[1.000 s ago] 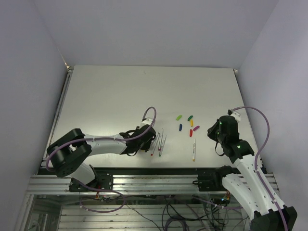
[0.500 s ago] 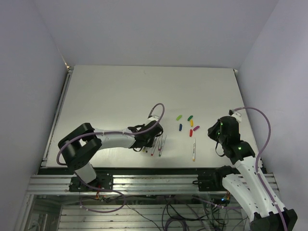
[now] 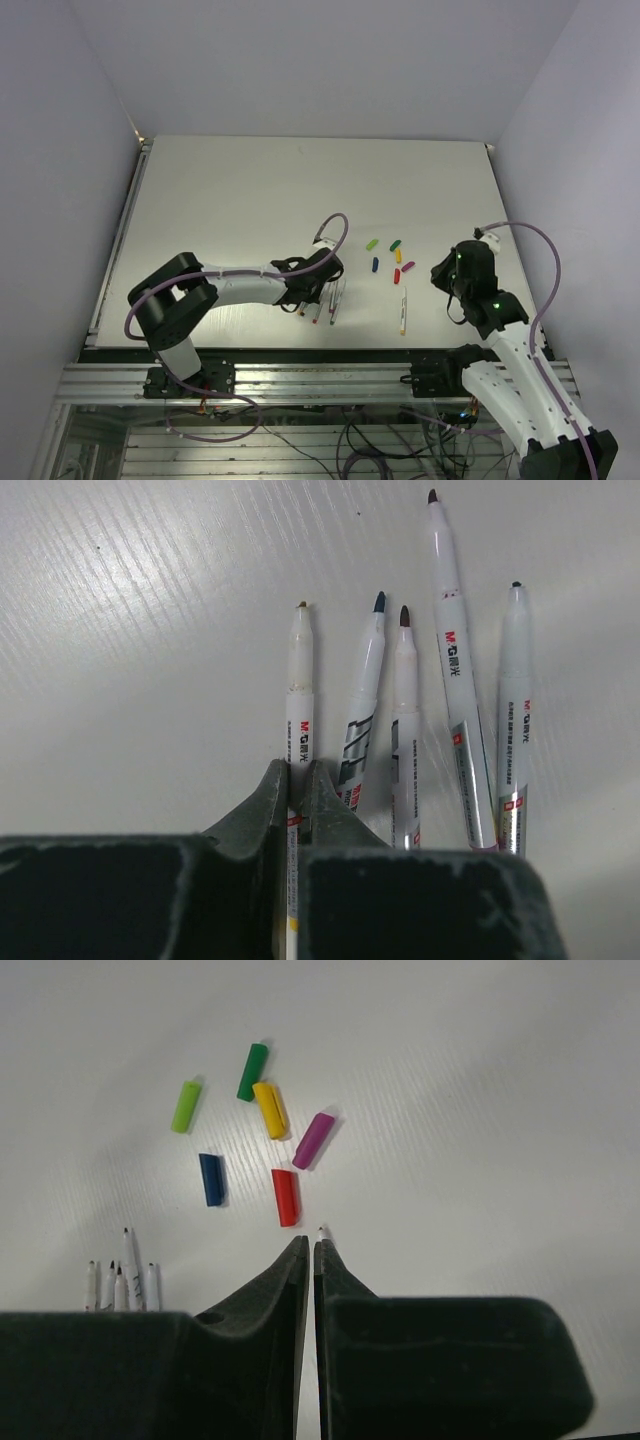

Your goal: Insert the pens into the pen caps

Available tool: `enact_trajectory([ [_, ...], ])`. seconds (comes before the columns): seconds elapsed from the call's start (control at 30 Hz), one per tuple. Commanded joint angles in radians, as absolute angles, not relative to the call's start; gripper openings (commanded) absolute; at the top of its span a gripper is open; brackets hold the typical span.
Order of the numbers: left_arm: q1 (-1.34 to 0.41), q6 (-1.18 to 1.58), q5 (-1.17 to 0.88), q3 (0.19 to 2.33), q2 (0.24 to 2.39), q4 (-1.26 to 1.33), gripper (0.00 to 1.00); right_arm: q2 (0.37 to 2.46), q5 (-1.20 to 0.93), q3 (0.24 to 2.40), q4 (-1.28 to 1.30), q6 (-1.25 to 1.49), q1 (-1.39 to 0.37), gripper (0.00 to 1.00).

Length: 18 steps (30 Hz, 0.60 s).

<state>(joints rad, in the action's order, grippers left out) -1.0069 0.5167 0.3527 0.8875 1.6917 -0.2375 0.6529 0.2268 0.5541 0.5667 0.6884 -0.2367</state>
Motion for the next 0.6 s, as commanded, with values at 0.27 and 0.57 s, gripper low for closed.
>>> enact_trajectory([
  [0.27,-1.000,0.519,0.400,0.837,1.595,-0.402,0.07,0.886,0.252,0.650,0.499,0.632,-0.234,0.02],
  [0.57,-0.994,0.539,0.400,0.803,1.384,-0.424,0.07,1.099,0.149,0.706,0.333,0.562,-0.233,0.20],
])
